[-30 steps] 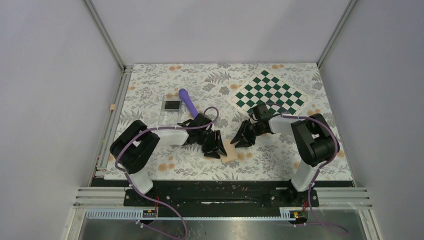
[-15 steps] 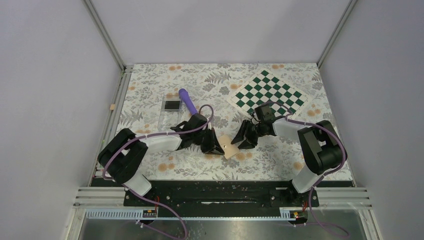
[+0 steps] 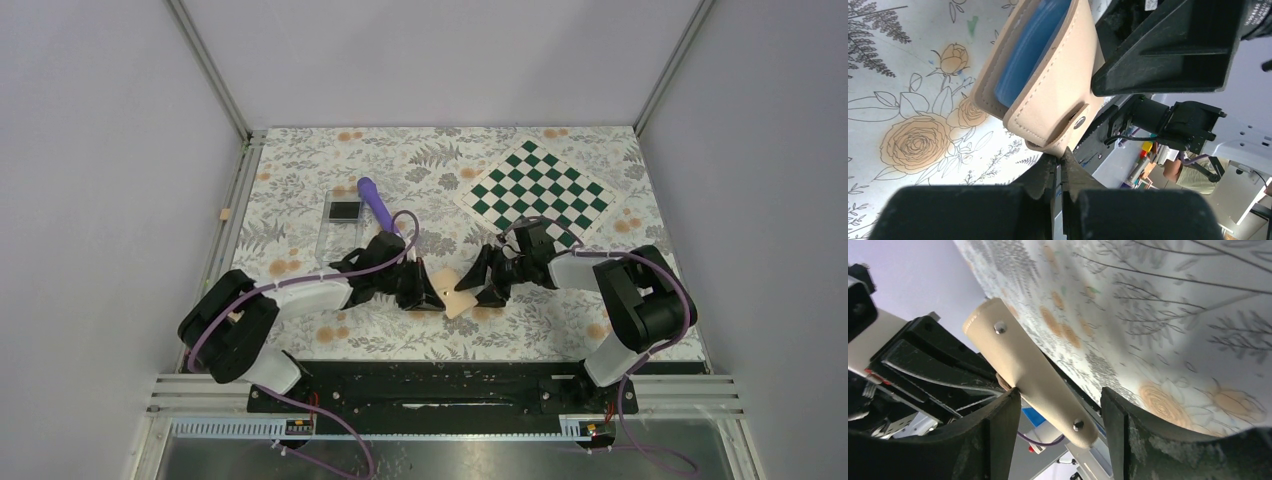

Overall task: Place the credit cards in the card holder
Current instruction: Open the card holder at the center of the board.

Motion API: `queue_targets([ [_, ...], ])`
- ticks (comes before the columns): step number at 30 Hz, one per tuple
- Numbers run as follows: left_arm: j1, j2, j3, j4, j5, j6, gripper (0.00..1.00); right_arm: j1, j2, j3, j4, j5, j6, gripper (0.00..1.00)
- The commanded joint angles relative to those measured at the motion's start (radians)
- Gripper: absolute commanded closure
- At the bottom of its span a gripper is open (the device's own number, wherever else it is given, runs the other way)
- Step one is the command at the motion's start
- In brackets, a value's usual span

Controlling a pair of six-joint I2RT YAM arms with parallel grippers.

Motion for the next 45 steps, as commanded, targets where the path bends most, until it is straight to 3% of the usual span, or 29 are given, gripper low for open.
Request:
queue_targets([
  [1,0.002,-0.067,-0.016,0.109,0.055,0.004,1.00,0.007,0.005,-0.035,0.294,-0.136,0.142,0.34],
  [5,0.004,-0.090,-0.023,0.092,0.077,0.031,1.00,0.007,-0.001,-0.090,0.536,-0.192,0.271,0.36],
  [9,0.005,-0.110,-0.030,0.099,0.084,0.032,1.00,0.007,-0.017,-0.121,0.684,-0.251,0.342,0.46],
  [16,0.005,-0.173,-0.002,0.036,0.067,0.061,1.00,0.007,-0.113,-0.188,0.692,-0.286,0.340,0.60],
  [18,0.004,-0.194,0.012,-0.005,0.056,0.078,1.00,0.007,-0.155,-0.194,0.630,-0.281,0.307,0.69],
  [19,0.004,-0.209,0.016,-0.028,0.045,0.085,0.95,0.007,-0.177,-0.198,0.593,-0.278,0.287,0.76],
  [21,0.004,-0.247,0.026,-0.082,0.019,0.102,0.76,0.007,-0.232,-0.194,0.498,-0.259,0.235,0.92],
  [22,0.004,-0.271,0.029,-0.113,0.001,0.108,0.61,0.006,-0.266,-0.186,0.433,-0.246,0.203,0.98],
  [24,0.003,-0.334,0.034,-0.167,-0.043,0.113,0.38,0.007,-0.359,-0.155,0.246,-0.203,0.081,1.00],
  [27,-0.003,-0.445,0.034,-0.223,-0.120,0.092,0.22,0.010,-0.498,-0.093,-0.061,-0.086,-0.086,1.00],
  [30,-0.018,-0.523,0.039,-0.249,-0.180,0.053,0.20,0.010,-0.602,-0.049,-0.298,0.029,-0.158,1.00],
  [34,-0.083,-0.524,0.103,-0.326,-0.290,0.036,0.20,0.011,-0.672,-0.028,-0.417,0.096,-0.162,1.00],
  [45,-0.280,-0.230,0.412,-0.532,-0.429,0.067,0.22,0.022,-0.714,0.020,-0.607,0.194,-0.180,1.00],
])
